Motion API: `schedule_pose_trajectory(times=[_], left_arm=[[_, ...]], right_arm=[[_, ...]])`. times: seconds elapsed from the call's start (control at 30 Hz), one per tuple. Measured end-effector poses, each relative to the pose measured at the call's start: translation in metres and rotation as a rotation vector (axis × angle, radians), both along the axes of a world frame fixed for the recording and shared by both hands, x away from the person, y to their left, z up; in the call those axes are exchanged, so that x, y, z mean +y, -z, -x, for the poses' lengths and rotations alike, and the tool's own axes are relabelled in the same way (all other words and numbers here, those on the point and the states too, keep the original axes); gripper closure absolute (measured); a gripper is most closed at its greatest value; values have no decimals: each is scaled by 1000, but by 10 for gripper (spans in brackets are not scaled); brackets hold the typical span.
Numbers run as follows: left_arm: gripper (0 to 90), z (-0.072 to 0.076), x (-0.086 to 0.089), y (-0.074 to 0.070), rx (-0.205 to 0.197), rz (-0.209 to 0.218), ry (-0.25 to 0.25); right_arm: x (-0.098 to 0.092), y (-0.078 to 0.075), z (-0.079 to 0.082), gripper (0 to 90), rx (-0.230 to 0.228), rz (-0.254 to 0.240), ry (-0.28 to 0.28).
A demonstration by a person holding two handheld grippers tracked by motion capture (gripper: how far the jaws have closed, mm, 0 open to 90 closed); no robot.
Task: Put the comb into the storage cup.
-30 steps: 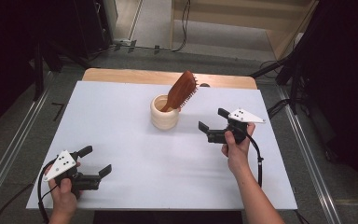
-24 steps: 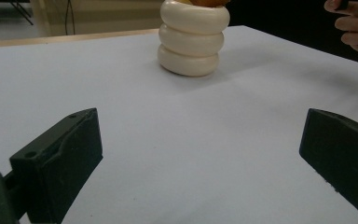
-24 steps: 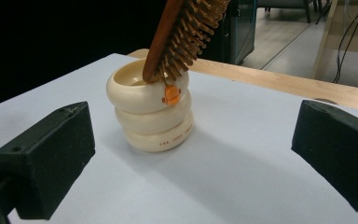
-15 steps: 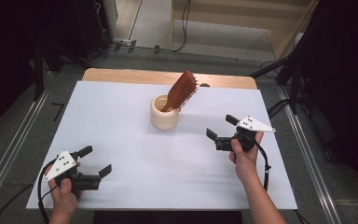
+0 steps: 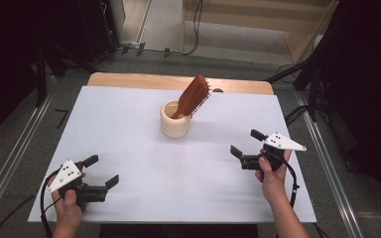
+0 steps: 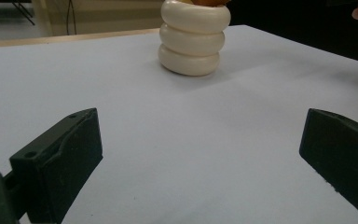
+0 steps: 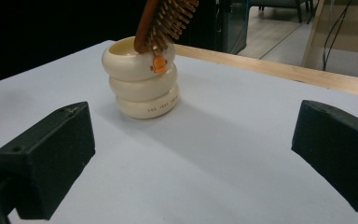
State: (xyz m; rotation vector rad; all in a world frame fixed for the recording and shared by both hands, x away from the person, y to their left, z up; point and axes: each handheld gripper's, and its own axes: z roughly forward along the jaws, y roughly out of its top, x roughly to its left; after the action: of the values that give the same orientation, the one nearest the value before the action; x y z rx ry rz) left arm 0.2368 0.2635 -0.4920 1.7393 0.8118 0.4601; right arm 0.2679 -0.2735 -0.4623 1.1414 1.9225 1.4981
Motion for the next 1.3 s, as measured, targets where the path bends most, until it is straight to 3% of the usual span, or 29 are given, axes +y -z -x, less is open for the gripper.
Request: schedule_pose_trajectory(times=[0.53,0.73,1.3], left_arm=[[0,0,0,0,-1,-2,-2],[0,0,0,0,-1,-1,-3],[0,0,0,0,-1,1,-6]], right_arm=[[-25,12,21,0,-6,16,37],[-33,16,27,0,3,0,47],[-53,35,45,0,31,23,69]])
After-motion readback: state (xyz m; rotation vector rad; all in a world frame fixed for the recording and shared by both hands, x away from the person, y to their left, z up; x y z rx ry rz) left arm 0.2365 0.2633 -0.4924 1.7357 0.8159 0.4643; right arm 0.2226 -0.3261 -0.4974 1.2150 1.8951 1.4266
